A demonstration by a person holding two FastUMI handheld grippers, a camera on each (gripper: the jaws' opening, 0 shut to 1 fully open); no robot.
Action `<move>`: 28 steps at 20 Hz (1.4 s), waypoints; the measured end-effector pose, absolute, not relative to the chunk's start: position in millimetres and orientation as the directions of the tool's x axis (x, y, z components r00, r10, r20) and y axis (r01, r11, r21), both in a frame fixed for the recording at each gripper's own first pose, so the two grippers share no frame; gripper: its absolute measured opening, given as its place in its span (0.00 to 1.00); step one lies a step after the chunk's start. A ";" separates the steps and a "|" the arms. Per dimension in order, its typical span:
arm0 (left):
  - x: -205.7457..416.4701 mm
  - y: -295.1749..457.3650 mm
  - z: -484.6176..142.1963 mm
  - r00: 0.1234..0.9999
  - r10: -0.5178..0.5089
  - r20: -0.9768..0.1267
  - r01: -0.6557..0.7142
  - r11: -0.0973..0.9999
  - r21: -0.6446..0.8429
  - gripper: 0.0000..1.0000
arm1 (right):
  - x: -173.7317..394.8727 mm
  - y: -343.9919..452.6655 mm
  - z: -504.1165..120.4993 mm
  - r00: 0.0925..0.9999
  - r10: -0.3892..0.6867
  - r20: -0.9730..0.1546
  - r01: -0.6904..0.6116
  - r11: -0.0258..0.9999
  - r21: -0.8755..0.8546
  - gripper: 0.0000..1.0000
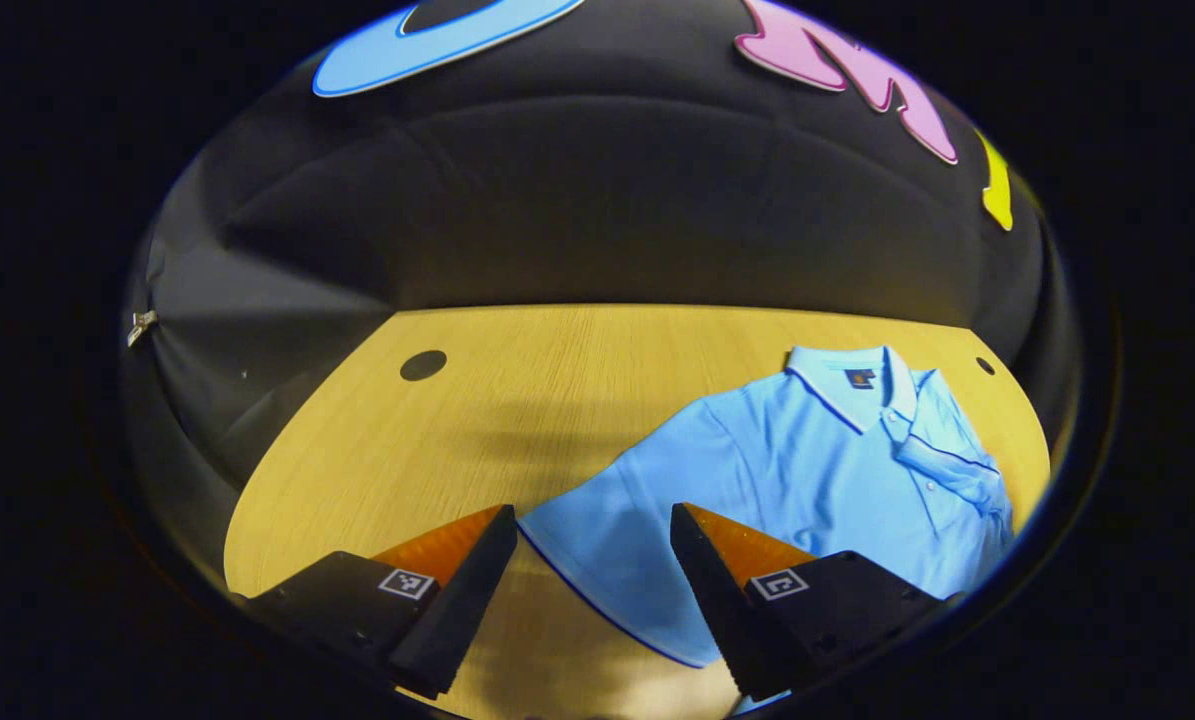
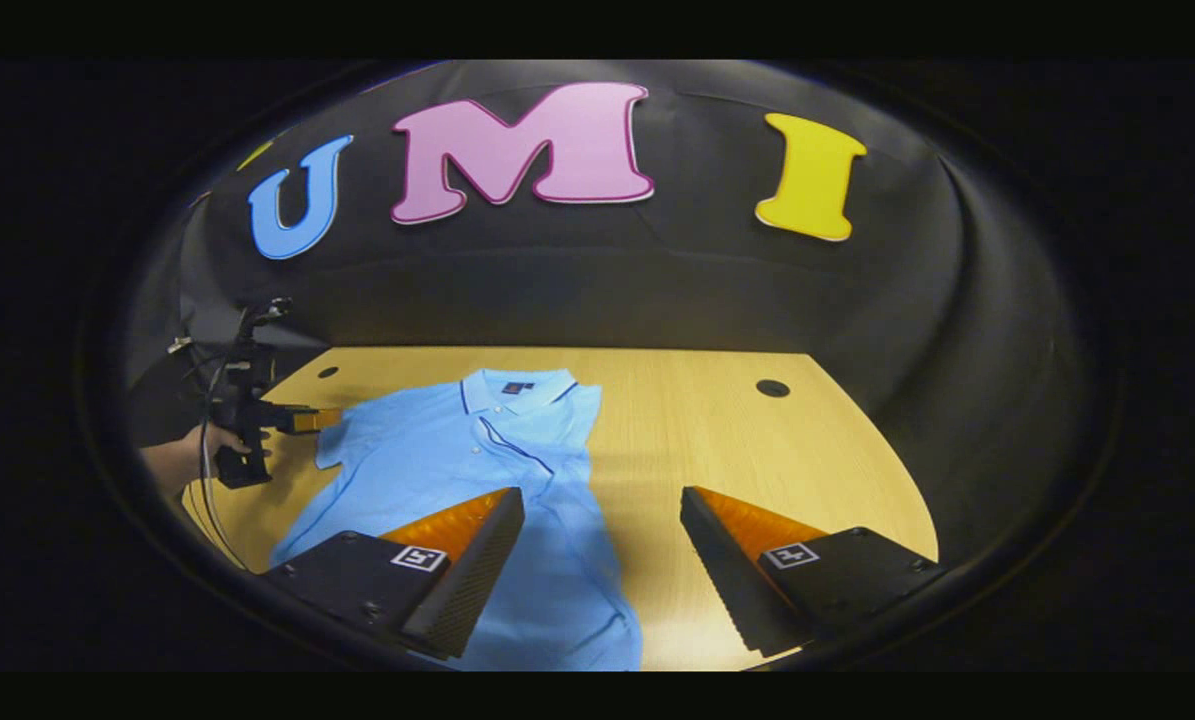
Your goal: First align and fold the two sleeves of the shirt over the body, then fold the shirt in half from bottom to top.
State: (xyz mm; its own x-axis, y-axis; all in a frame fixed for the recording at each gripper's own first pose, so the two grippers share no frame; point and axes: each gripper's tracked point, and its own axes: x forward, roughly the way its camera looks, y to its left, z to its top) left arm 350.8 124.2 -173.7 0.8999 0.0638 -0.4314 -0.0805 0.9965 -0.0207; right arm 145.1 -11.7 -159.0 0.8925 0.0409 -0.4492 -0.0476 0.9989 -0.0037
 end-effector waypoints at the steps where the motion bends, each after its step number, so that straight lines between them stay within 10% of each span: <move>1: 354.7 128.9 -179.2 0.893 0.067 -0.446 -0.086 0.996 -0.024 0.99 | 143.8 -16.0 -166.2 0.885 0.029 -0.465 -0.038 0.999 -0.010 0.98; 8: 365.6 121.1 -190.6 0.876 0.021 -0.482 -0.051 0.998 -0.048 0.98 | 152.2 -16.9 -176.2 0.877 0.019 -0.480 -0.010 1.000 0.022 0.98; 13: 370.7 97.5 -186.4 0.869 -0.006 -0.495 0.014 1.000 0.012 0.16 | 155.7 -24.7 -181.1 0.882 0.007 -0.471 0.020 0.999 0.051 0.99; 15: 371.1 95.2 -185.4 0.867 0.020 -0.498 0.006 0.999 0.051 0.07 | 155.4 -29.8 -188.1 0.878 -0.008 -0.478 0.038 0.998 0.053 0.98; 28: 354.0 -70.1 -98.7 0.900 -0.200 -0.387 0.191 0.980 -0.061 0.06 | 109.7 -65.6 -183.9 0.884 -0.062 -0.464 0.109 0.991 0.075 0.98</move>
State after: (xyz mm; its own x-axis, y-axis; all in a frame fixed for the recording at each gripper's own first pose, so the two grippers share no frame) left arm 354.0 -70.1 -98.7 0.9004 -0.1997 -0.3866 0.1910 0.9797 -0.0612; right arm 109.7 -65.6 -183.9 0.8838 -0.0619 -0.4637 0.1089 0.9912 0.0753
